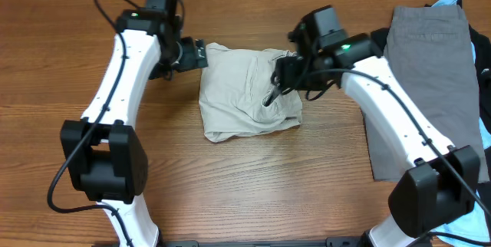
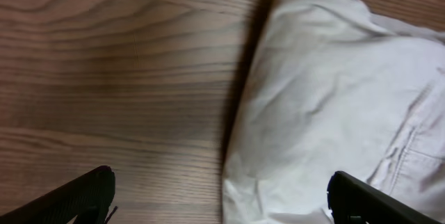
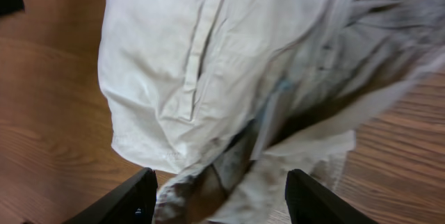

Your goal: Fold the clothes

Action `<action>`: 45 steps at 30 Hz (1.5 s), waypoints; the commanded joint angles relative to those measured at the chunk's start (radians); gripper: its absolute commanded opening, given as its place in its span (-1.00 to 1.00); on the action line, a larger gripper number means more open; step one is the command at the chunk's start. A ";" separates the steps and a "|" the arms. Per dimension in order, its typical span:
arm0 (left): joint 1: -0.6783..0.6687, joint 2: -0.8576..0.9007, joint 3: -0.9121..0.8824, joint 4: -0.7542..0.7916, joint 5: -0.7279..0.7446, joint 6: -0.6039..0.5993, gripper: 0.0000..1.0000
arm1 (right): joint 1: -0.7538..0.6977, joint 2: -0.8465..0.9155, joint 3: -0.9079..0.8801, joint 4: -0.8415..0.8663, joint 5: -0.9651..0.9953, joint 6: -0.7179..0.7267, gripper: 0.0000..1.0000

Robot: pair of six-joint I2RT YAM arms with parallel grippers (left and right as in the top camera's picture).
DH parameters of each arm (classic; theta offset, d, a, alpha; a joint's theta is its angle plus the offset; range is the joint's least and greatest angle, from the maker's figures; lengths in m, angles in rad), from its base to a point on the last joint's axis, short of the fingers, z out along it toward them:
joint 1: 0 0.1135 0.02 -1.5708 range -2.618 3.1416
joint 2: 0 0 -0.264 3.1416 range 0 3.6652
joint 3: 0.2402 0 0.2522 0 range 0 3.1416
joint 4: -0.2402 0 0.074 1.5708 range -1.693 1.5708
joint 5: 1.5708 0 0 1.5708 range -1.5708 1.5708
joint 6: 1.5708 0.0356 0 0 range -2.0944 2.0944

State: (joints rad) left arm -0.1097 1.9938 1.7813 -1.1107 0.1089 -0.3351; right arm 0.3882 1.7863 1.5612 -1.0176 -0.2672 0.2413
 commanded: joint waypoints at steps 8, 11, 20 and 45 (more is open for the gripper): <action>0.004 -0.004 0.022 -0.016 0.022 -0.016 1.00 | 0.015 0.105 -0.104 -0.081 0.274 0.178 0.16; 0.004 -0.004 0.022 -0.015 0.022 -0.011 1.00 | -0.013 0.106 -0.209 -0.009 0.261 0.183 0.16; 0.004 -0.004 0.022 -0.009 0.022 0.044 1.00 | -0.069 0.072 -0.048 -0.058 0.184 0.128 0.18; 0.004 -0.004 0.022 -0.007 0.068 0.127 1.00 | -0.099 0.062 -0.395 0.136 0.274 0.117 0.13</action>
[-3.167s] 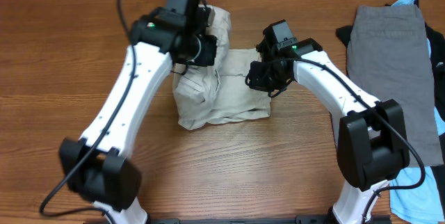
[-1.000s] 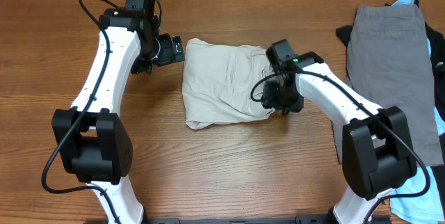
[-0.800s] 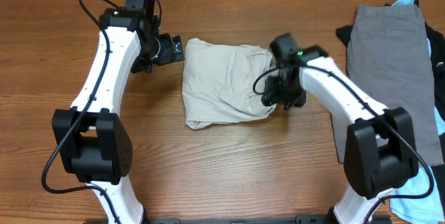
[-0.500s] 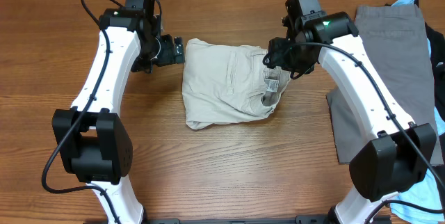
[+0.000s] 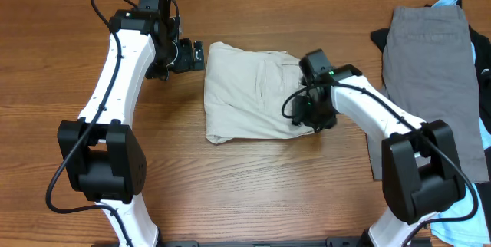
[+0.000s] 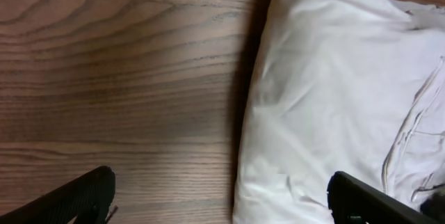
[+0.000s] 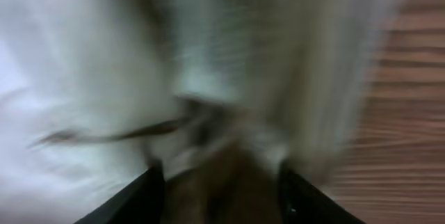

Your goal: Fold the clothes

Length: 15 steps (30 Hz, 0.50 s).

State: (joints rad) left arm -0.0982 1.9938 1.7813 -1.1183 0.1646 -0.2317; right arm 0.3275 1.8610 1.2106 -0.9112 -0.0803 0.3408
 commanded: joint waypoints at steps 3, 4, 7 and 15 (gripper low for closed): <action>-0.008 -0.004 0.022 0.000 0.012 0.023 1.00 | -0.062 -0.013 -0.034 0.051 0.038 -0.013 0.09; -0.008 -0.004 0.022 0.000 0.012 0.023 1.00 | -0.066 -0.013 -0.026 0.051 0.017 -0.025 0.07; -0.008 -0.004 0.022 0.001 0.012 0.027 1.00 | -0.069 -0.022 0.052 0.013 -0.040 -0.057 0.06; -0.019 -0.004 0.022 -0.004 0.218 0.305 1.00 | -0.115 -0.055 0.462 -0.267 -0.045 -0.114 0.08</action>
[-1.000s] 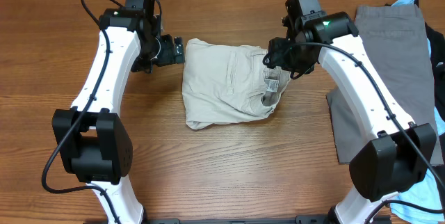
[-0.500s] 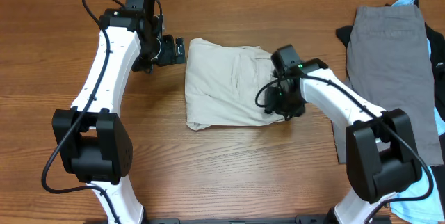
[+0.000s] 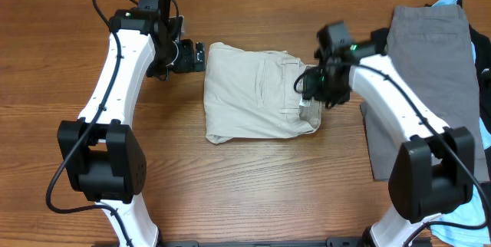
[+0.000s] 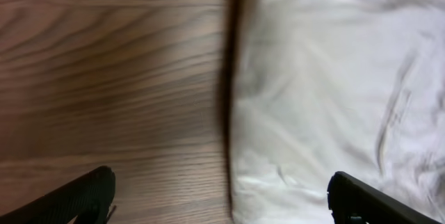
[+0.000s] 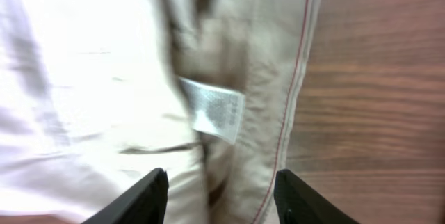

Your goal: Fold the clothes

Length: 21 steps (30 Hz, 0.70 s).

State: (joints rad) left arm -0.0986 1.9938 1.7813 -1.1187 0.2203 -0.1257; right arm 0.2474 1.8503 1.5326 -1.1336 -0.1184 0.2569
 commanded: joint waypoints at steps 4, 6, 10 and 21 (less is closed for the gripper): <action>-0.087 -0.004 0.022 -0.004 0.217 0.345 1.00 | -0.095 -0.044 0.254 -0.119 -0.007 -0.029 0.24; -0.160 -0.004 0.022 0.031 0.212 0.359 1.00 | -0.160 -0.044 0.298 -0.160 -0.009 -0.029 0.35; -0.301 -0.004 0.022 0.120 0.118 0.357 1.00 | -0.267 -0.044 0.327 -0.198 -0.049 -0.029 0.48; -0.707 0.118 0.023 0.428 -0.357 0.289 1.00 | -0.452 -0.044 0.328 -0.268 -0.126 -0.074 0.64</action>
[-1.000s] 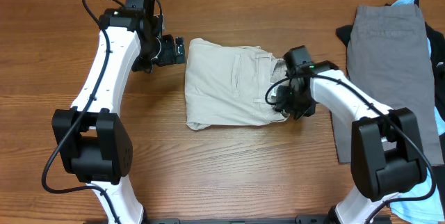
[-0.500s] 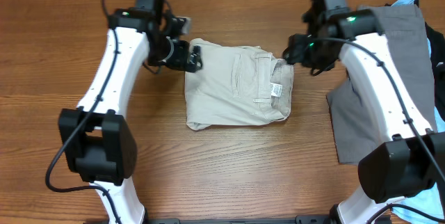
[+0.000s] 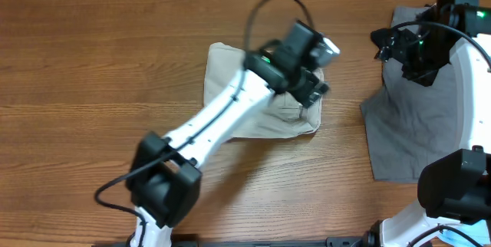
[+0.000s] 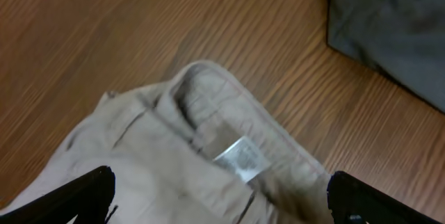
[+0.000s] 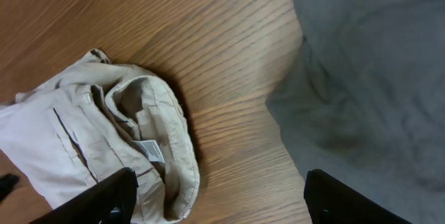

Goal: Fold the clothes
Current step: 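Grasp the folded khaki bundle with the left gripper and carry it left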

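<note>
The folded beige shorts (image 3: pixel 253 97) lie mid-table, their waistband and white label (image 4: pixel 240 158) turned up at the right edge. My left gripper (image 3: pixel 313 87) reaches across them and hovers open over that waistband (image 4: pixel 222 203), nothing between its fingers. A grey garment (image 3: pixel 418 116) lies flat on the right. Above its upper left part my right gripper (image 3: pixel 399 47) hangs open and empty (image 5: pixel 222 203). The right wrist view shows the beige shorts (image 5: pixel 104 133) at the lower left and the grey garment (image 5: pixel 375 78) at the right.
A strip of bare wood (image 3: pixel 341 116) separates the two garments. A light blue cloth (image 3: pixel 454 235) peeks out at the table's lower right corner, under the right arm's base. The left arm's links (image 3: pixel 222 120) lie over the beige shorts.
My left gripper was beside the left edge of the beige shorts and is now over their right edge. The right gripper has left that edge and is up over the grey garment.
At first my right gripper was on the lumpy right part of the beige shorts, the left open beside their left edge. Then the right was at the lower right edge, then at the spread waistband. Now the shorts lie flatter and the grippers have shifted right.
</note>
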Action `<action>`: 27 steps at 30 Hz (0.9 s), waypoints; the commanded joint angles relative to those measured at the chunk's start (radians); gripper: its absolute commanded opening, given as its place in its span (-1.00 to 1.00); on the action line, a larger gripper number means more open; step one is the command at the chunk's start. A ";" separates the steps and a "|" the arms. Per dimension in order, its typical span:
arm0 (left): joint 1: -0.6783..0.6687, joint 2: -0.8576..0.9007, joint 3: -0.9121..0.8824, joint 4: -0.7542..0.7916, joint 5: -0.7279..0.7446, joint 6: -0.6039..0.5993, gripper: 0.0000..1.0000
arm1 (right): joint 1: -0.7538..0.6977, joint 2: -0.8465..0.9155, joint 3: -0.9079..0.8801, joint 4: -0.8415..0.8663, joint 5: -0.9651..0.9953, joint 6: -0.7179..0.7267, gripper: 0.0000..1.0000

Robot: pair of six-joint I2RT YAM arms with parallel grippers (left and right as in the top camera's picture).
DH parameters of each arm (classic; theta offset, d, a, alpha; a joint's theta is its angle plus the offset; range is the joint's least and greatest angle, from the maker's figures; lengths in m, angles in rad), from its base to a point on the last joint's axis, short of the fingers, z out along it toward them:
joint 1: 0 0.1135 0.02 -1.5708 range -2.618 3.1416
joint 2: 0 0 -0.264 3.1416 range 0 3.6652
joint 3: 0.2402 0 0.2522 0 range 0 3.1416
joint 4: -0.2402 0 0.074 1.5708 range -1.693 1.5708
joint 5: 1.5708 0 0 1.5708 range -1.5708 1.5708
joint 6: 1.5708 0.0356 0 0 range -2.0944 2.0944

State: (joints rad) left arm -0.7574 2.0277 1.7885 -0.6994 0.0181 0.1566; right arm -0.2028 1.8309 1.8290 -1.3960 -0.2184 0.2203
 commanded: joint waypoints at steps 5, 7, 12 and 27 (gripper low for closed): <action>-0.100 0.183 0.015 -0.084 -0.165 0.190 1.00 | -0.002 -0.024 0.031 -0.005 -0.026 -0.039 0.67; -0.107 0.184 0.015 -0.119 -0.163 0.235 1.00 | -0.002 -0.024 0.031 -0.002 -0.027 -0.042 0.68; -0.108 0.191 0.015 -0.195 -0.129 0.343 1.00 | -0.002 -0.024 0.031 0.002 -0.027 -0.043 0.72; 0.029 0.379 0.015 -0.083 -0.186 -0.008 -0.70 | 0.000 -0.024 0.030 -0.025 -0.027 -0.042 0.71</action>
State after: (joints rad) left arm -0.8021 2.3196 1.8256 -0.7799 -0.1268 0.3038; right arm -0.2031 1.8309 1.8297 -1.4178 -0.2367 0.1829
